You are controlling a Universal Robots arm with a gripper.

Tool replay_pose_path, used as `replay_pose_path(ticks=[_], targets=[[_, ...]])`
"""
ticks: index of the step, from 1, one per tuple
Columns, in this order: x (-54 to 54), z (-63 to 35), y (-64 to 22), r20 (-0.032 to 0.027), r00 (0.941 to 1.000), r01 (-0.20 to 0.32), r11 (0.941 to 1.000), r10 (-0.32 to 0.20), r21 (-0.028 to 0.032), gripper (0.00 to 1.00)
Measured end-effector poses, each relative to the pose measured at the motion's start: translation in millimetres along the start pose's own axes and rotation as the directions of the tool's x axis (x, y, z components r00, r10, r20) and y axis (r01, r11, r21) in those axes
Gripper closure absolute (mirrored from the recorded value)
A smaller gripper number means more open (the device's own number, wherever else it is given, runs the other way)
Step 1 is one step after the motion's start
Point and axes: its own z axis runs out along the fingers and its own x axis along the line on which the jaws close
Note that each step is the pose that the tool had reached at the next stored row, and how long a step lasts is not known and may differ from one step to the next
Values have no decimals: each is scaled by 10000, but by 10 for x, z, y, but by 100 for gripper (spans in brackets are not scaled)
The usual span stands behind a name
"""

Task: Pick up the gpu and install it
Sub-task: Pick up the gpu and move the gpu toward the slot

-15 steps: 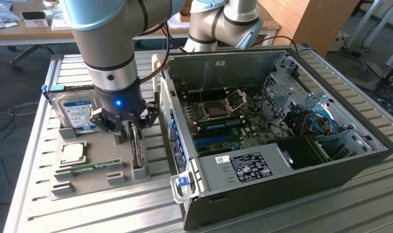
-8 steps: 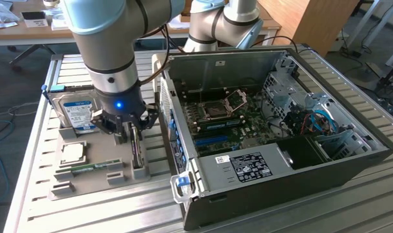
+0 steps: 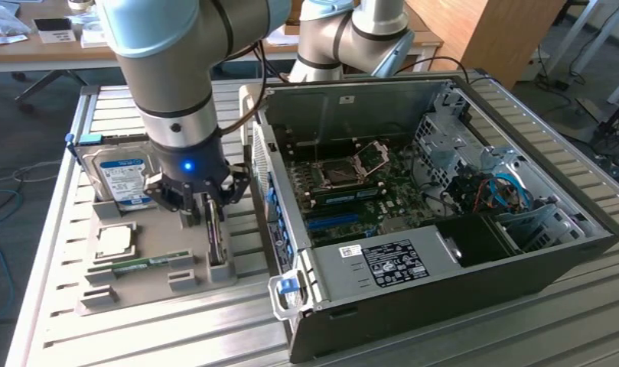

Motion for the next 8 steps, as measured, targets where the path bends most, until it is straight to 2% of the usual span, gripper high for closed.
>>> replay_pose_path(ticks=[8], targets=[[-5, 32, -1, 0, 10000, 0, 10000, 0, 9, 58]])
